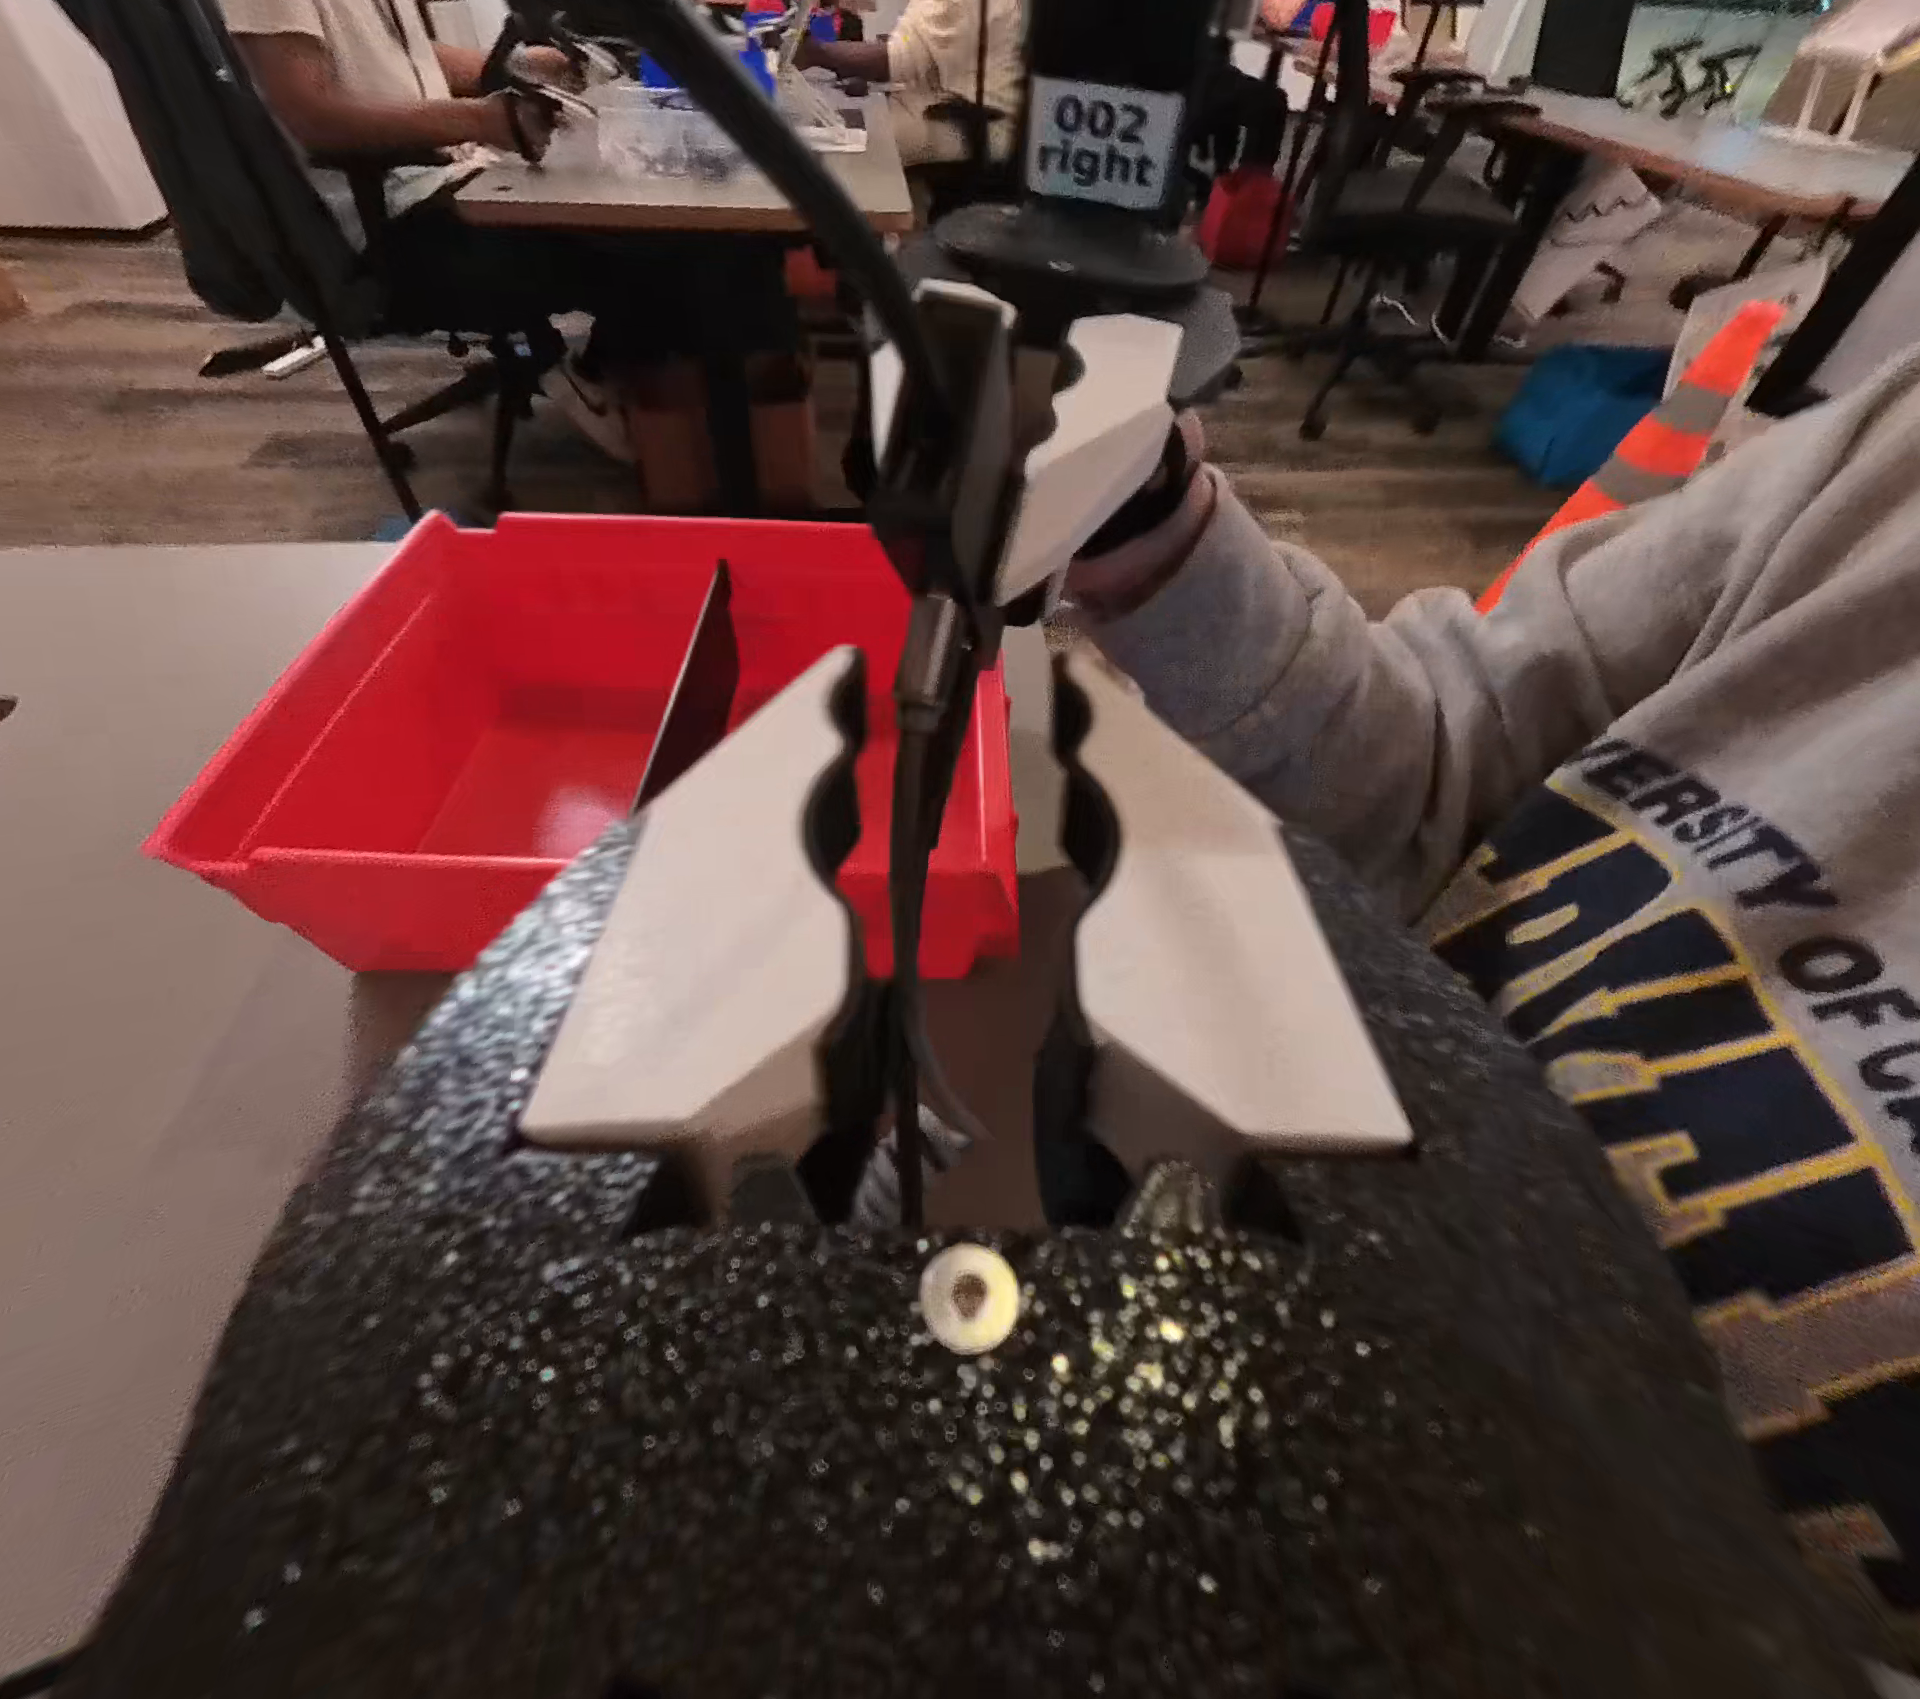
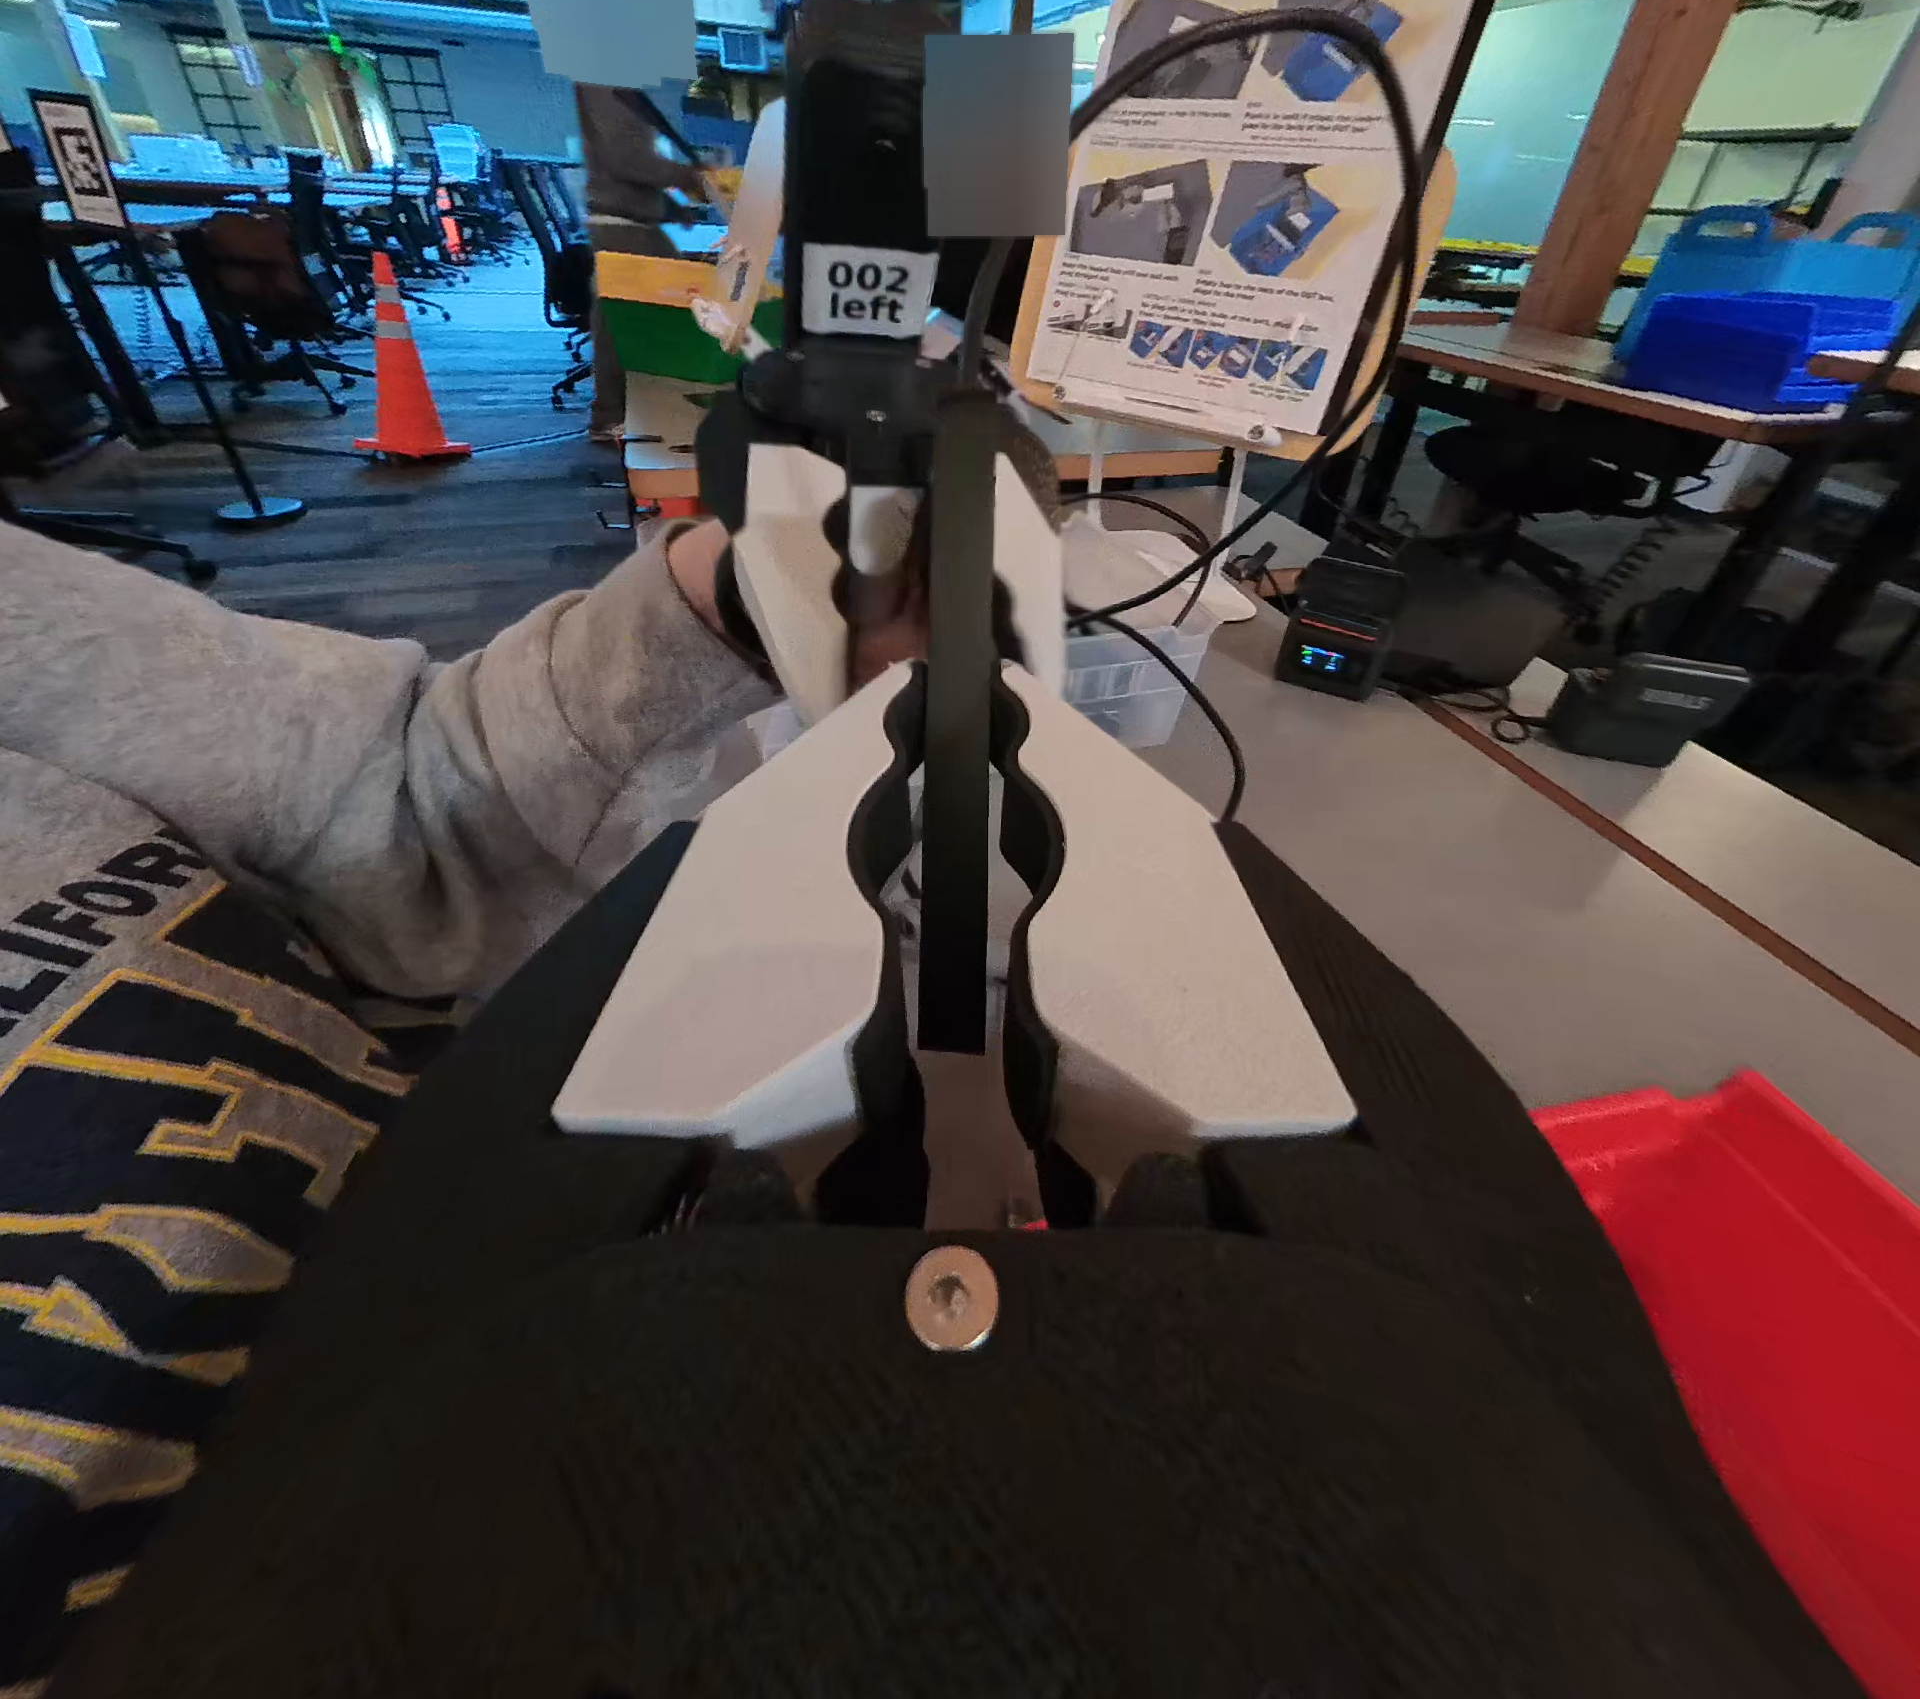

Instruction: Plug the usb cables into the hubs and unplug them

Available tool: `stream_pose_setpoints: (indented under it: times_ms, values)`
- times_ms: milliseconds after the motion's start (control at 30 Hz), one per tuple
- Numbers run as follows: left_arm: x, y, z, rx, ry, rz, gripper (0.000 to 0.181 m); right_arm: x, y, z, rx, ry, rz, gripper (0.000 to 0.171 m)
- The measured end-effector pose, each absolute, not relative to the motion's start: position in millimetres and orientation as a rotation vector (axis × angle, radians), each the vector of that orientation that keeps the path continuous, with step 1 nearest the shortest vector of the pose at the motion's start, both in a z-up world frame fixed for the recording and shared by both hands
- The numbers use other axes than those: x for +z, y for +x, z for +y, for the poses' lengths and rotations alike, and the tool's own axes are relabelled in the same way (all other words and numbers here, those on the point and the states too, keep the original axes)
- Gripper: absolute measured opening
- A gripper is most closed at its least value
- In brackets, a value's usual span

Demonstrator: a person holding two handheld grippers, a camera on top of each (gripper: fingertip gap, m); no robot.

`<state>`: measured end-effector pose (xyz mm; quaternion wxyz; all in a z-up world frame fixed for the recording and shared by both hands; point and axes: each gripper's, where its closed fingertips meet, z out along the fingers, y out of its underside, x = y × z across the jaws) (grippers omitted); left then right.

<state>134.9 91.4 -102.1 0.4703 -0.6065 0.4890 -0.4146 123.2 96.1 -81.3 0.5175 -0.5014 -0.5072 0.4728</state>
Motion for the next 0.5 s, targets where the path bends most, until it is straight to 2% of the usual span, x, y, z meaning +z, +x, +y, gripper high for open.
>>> stream_pose_setpoints:
  times_ms: [67,100,333,500]
  values:
    - [-105,135,91,-0.979,-1.446,1.204,0.011,-84,119,91,1.151,-1.195,-1.252,0.008]
    - [-104,134,90,-0.964,-1.418,1.205,0.008,-84,118,89,1.162,-1.186,-1.259,0.008]
    - [-103,120,74,-1.072,-1.418,1.183,0.007,-83,108,78,1.489,-1.173,-1.249,0.008]
    - [-124,101,88,-0.988,-1.567,1.035,0.008,-104,92,88,1.246,-1.293,-1.311,0.009]
